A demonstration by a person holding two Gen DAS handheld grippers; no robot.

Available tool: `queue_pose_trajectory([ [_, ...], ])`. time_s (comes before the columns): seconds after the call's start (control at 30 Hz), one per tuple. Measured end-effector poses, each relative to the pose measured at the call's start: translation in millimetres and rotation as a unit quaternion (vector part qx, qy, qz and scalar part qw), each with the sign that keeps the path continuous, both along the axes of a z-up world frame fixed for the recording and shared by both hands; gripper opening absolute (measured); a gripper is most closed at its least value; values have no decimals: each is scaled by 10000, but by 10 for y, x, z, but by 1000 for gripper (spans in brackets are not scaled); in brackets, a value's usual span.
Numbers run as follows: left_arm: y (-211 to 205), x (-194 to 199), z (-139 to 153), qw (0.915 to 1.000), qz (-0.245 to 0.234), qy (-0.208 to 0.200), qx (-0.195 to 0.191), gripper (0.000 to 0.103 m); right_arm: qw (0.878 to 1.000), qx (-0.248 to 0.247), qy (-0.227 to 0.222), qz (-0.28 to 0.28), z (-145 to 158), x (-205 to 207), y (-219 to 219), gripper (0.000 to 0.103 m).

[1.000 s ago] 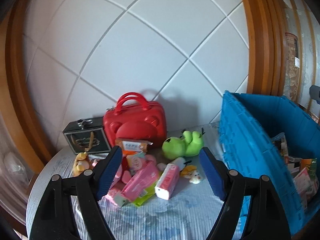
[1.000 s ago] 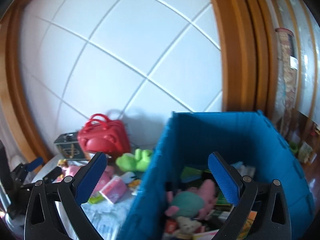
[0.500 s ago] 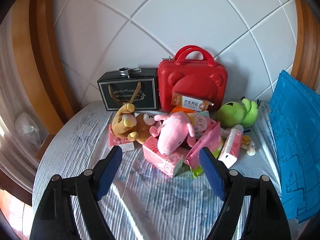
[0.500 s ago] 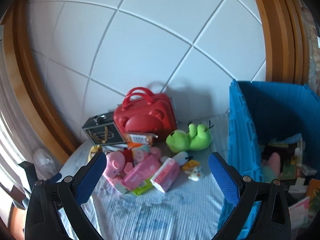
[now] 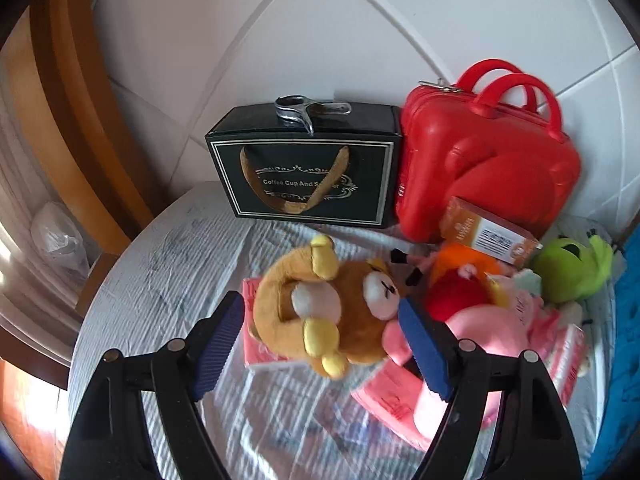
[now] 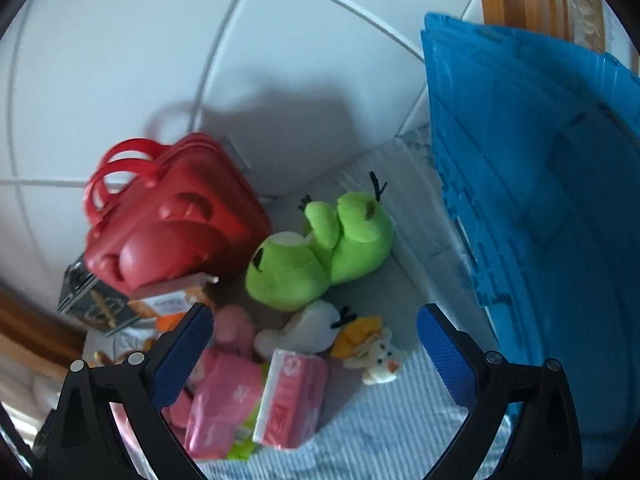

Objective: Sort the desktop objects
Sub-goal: 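Grasp the green frog plush with both tools from the pile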

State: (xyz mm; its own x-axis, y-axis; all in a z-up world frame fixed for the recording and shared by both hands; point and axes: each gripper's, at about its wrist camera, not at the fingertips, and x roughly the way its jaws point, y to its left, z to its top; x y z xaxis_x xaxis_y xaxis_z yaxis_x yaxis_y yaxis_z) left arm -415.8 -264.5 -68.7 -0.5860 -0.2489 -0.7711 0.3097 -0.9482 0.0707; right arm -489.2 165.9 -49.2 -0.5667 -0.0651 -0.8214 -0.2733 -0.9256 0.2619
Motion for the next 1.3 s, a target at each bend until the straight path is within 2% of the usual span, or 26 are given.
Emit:
queue_pose_trajectory([
  [0.1,-214,-590,-210,9992,20,-367,-140,79,9974,609,-376,-110,-223,-591,74,103],
  [0.17,-315,-979,-400,9977,4,-674,-116,79,9934,1027,-514,65,-341,-982,64,103],
  [0.3,-381,-1636,-863,9914,-102,-1285,234,79,9861,1479,-723,230,-543,-1538,122,103],
  [0.37,-363,-1813,-1093,9863,-49,-1619,298,79,9814,1607,-1024,211,-735,-1766,198,103],
  [0.47,-236,-1939,-1444,9737,-125,-2272,-107,79,9711,1793,-1530,367,-1126,-1992,246,103],
  [0.5,-186,-1915,-1541,9690,-224,-2457,-133,79,9675,1838,-1703,352,-1264,-2019,254,103],
  [0.53,-139,-1874,-1629,9637,-331,-2647,-138,79,9681,1667,-1839,342,-1390,-2019,249,103],
  [0.6,-59,-1752,-1650,9616,-492,-2681,-308,79,9684,1105,-2190,454,-1622,-1898,203,103],
  [0.63,-42,-1667,-1615,9625,-551,-2642,-255,80,9667,1278,-2148,548,-1626,-1801,99,103],
  [0.67,-38,-1556,-1579,9628,-615,-2631,-36,80,9689,1336,-1989,621,-1573,-1708,25,103],
  [0.7,-30,-1456,-1564,9622,-662,-2640,109,80,9711,1141,-1971,709,-1547,-1584,-38,103],
  [0.77,57,-1201,-1574,9580,-880,-2730,46,80,9680,795,-2119,1082,-1598,-1289,-227,103],
  [0.8,85,-1050,-1561,9592,-890,-2684,-73,80,9686,826,-2066,1107,-1576,-1178,-283,103],
  [0.83,76,-907,-1543,9607,-864,-2639,-31,79,9714,773,-1990,1043,-1536,-1036,-314,103],
  [0.9,11,-573,-1500,9630,-845,-2534,356,79,9749,550,-1881,1058,-1480,-728,-387,103],
  [1.0,-43,-131,-1408,9692,-728,-2334,299,80,9765,470,-1732,1194,-1401,-273,-518,103],
  [1.07,-120,180,-1259,9741,-664,-2104,506,80,9757,471,-1635,1379,-1316,11,-620,103],
  [1.1,-153,261,-1186,9750,-667,-2036,589,79,9747,474,-1564,1528,-1253,183,-684,103],
  [1.13,-139,390,-1171,9712,-769,-2122,764,79,9735,472,-1519,1645,-1211,293,-725,103],
  [1.2,-27,648,-1097,9734,-924,-2064,376,79,9704,399,-1417,1915,-1086,581,-815,103],
  [1.23,43,784,-1043,9755,-990,-1958,124,79,9705,513,-1315,1953,-1012,738,-851,103],
  [1.3,91,992,-894,9829,-899,-1608,13,79,9724,621,-1052,1986,-897,979,-858,103],
])
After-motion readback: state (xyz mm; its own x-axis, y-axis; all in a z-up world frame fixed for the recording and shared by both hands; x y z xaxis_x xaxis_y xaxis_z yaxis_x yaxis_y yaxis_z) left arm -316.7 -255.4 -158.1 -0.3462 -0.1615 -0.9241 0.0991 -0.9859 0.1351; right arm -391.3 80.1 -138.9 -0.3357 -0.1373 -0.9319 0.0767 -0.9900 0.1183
